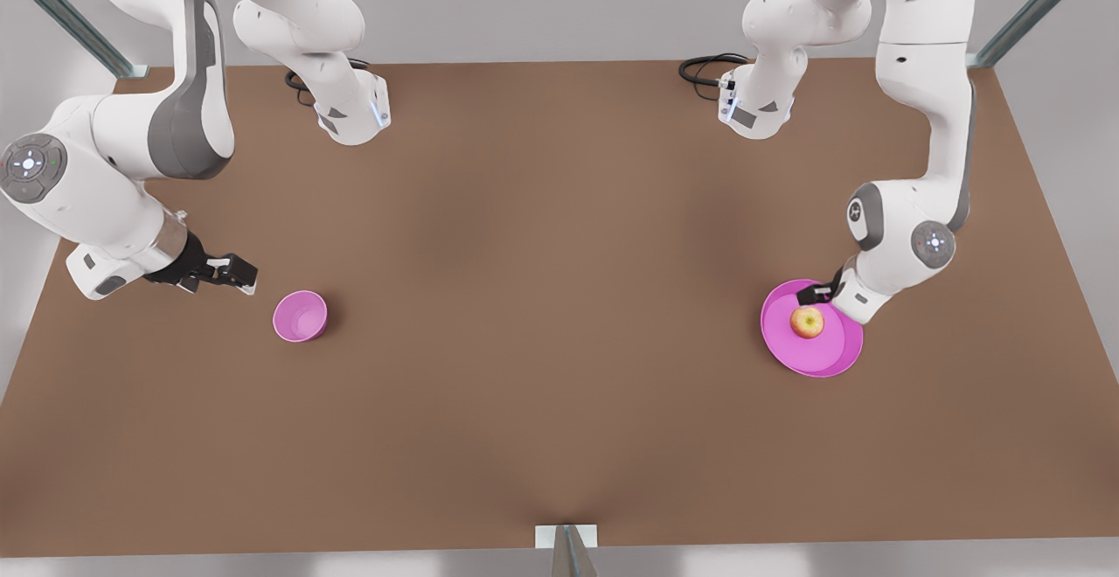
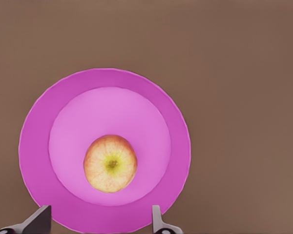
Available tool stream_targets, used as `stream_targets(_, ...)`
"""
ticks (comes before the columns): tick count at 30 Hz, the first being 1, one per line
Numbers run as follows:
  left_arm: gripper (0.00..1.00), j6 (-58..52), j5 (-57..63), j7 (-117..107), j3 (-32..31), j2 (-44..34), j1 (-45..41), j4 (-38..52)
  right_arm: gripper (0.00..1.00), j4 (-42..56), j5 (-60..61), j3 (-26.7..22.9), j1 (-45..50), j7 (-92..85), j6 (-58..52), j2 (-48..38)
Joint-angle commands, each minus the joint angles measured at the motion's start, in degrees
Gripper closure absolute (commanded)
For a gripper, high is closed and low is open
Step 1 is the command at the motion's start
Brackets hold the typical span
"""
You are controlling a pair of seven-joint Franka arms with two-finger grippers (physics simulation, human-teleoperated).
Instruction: Use the left arm to pick up the apple from the plate, transfer it to the gripper of the right arm, and then use the right arm to place it into the bowl
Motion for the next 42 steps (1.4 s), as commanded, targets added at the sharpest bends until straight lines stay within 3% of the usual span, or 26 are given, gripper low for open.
stream_targets(1,0.0,13.5,0.0,7.3,0.0,1.1,-0.1,-0.4,0.0,0.1,0.0,0.0,0.0,-0.2,-0.1,-0.1)
stream_targets(11,0.0,14.9,0.0,7.7,0.0,8.9,-0.1,-0.7,0.0,0.3,0.0,0.0,0.0,-0.6,-0.2,0.0)
stream_targets(23,0.0,14.9,0.1,9.6,0.0,12.7,-0.2,0.0,0.0,0.8,0.1,0.0,0.1,-0.6,-0.2,0.4)
stream_targets(26,0.07,14.9,0.1,9.6,0.0,12.7,-0.2,0.0,0.0,1.0,0.1,0.0,0.0,-0.6,-0.3,0.4)
stream_targets(35,0.09,14.9,0.1,9.6,0.0,12.7,-0.2,-0.4,0.0,1.3,0.0,0.0,0.1,-0.7,-0.4,0.8)
stream_targets(42,0.21,14.9,0.1,9.6,0.0,12.8,-0.2,-0.3,0.0,2.5,0.0,0.1,0.4,-0.5,-0.7,0.8)
